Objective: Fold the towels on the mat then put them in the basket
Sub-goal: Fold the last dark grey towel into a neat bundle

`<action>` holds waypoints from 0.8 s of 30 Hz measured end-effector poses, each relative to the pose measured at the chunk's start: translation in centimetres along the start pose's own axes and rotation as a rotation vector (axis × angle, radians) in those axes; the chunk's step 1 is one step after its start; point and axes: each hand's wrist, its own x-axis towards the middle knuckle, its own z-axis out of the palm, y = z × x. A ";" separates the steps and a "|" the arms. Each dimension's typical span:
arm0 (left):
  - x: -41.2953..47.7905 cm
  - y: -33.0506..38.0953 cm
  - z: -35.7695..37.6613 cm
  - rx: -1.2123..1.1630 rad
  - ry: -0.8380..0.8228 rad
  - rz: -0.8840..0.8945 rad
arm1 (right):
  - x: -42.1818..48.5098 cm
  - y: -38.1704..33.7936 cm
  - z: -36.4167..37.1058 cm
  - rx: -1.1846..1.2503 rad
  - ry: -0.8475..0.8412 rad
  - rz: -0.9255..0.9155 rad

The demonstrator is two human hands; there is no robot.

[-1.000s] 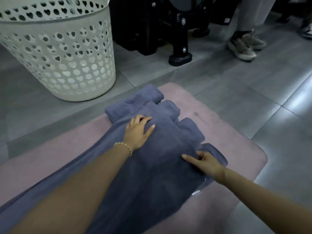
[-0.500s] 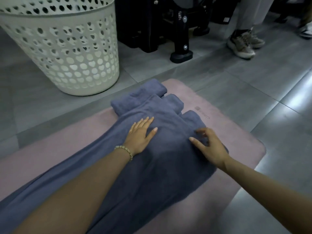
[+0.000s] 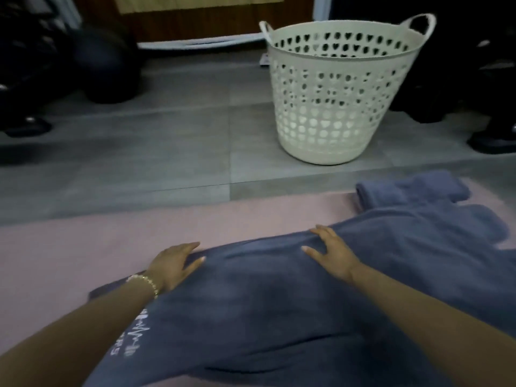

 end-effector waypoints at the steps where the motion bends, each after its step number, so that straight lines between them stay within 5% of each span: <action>1: -1.7 -3.0 0.3 -0.026 0.014 -0.077 | 0.7 -1.5 1.6 -0.004 -0.058 -0.021; 10: -14.2 -18.2 5.8 -0.331 0.076 -0.612 | 2.4 -13.2 14.4 0.026 -0.356 -0.205; 24: -11.0 -20.6 8.0 -0.923 0.411 -0.643 | 4.9 -23.9 27.7 -0.043 -0.526 -0.358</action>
